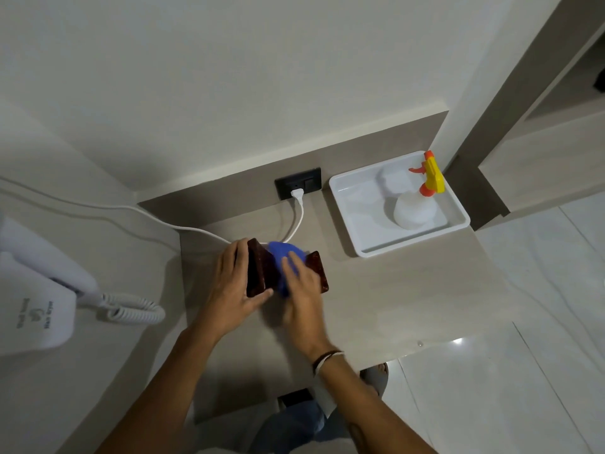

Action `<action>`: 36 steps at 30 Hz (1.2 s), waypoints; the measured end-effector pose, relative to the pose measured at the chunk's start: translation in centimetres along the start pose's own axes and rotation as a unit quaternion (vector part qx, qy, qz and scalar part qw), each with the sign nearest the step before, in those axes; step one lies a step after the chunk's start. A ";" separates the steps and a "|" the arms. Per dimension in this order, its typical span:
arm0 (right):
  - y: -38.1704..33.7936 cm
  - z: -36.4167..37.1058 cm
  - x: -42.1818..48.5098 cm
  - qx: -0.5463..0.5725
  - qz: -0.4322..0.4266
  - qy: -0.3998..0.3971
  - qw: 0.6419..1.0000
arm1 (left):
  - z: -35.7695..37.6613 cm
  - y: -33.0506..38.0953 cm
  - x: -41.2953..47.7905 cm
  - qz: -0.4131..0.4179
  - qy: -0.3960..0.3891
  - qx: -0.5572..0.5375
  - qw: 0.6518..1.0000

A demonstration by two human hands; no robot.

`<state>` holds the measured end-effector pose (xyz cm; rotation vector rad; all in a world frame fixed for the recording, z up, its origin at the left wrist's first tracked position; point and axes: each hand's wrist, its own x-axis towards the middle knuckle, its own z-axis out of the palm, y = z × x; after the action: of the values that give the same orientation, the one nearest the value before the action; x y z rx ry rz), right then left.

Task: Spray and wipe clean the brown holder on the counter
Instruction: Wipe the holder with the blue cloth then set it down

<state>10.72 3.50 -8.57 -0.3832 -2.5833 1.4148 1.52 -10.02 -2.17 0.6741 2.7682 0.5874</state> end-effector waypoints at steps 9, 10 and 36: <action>6.1 -3.0 2.0 -0.112 0.096 -0.015 0.989 | 0.7 -2.5 -1.2 -0.032 0.009 -0.029 0.999; 6.7 -3.6 2.3 -0.032 0.135 0.006 0.990 | 0.8 -2.4 -1.1 -0.041 0.025 -0.047 0.998; -0.9 1.0 -1.5 -0.063 -0.122 -0.077 0.988 | 0.1 -0.8 -0.7 -0.064 0.051 -0.077 0.994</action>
<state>11.77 1.73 -8.38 0.0300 -2.7357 1.2456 1.83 -11.01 -2.53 0.4407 2.7964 0.8182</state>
